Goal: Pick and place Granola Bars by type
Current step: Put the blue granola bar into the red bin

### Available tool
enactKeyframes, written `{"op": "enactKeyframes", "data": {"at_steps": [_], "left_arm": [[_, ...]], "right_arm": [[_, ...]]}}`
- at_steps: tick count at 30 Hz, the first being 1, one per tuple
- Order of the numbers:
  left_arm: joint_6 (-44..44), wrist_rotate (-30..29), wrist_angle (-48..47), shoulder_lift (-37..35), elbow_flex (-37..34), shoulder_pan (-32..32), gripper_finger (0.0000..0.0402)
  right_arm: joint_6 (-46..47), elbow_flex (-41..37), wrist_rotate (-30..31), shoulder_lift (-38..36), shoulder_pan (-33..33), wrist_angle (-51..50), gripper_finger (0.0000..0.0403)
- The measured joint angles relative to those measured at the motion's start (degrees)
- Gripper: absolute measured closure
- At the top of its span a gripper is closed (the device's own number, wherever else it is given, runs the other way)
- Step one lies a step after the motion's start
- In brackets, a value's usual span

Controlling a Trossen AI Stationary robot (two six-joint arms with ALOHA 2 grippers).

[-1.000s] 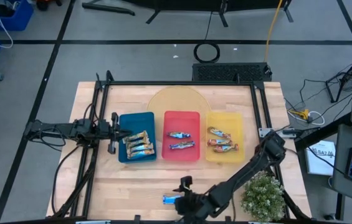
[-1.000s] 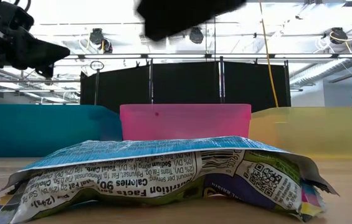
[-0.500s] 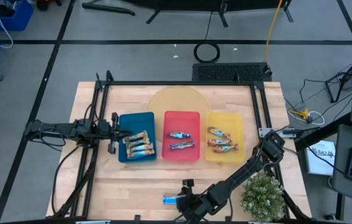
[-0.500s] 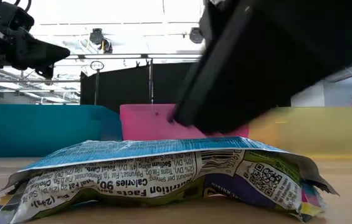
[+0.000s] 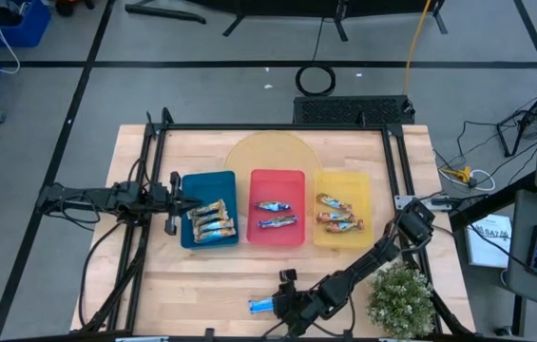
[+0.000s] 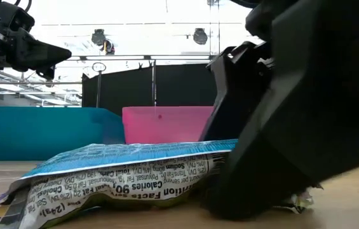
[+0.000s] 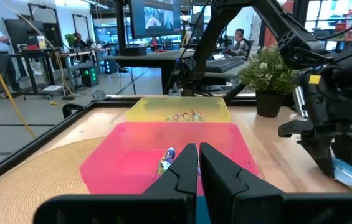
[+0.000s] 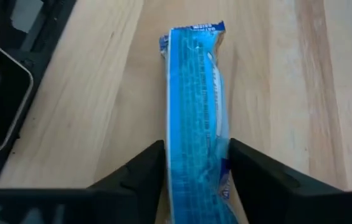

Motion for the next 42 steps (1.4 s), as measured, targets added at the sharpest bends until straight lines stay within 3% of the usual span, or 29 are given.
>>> {"op": "enactKeyframes", "data": {"at_steps": [10,13,20,32,36,42], "left_arm": [[0.32,-0.02,0.00,-0.02,-0.02,0.00,0.0376],[0.37,0.00,0.02,-0.02,-0.02,0.02,0.0376],[0.50,0.00,0.00,-0.02,-0.02,0.02,0.0376],[0.48,0.00,-0.04,-0.02,-0.02,0.02,0.0376],[0.46,0.00,-0.07,0.00,-0.04,0.02,0.0376],[0.50,0.00,-0.07,0.00,-0.04,0.00,0.0376]], "right_arm": [[-4.45,-0.10,0.11,-7.70,-1.58,2.00,0.0376],[-6.41,-0.15,0.04,-11.44,-2.14,1.08,0.0398],[-5.87,-0.11,-4.61,-13.73,-2.68,-1.05,0.0350],[-3.02,-0.04,-5.88,-4.87,-0.71,-1.66,0.0177],[-4.28,-0.04,-5.17,-2.13,-0.60,-1.74,0.0160],[-4.64,0.04,-0.79,-0.07,-0.81,-1.62,0.0172]]}}
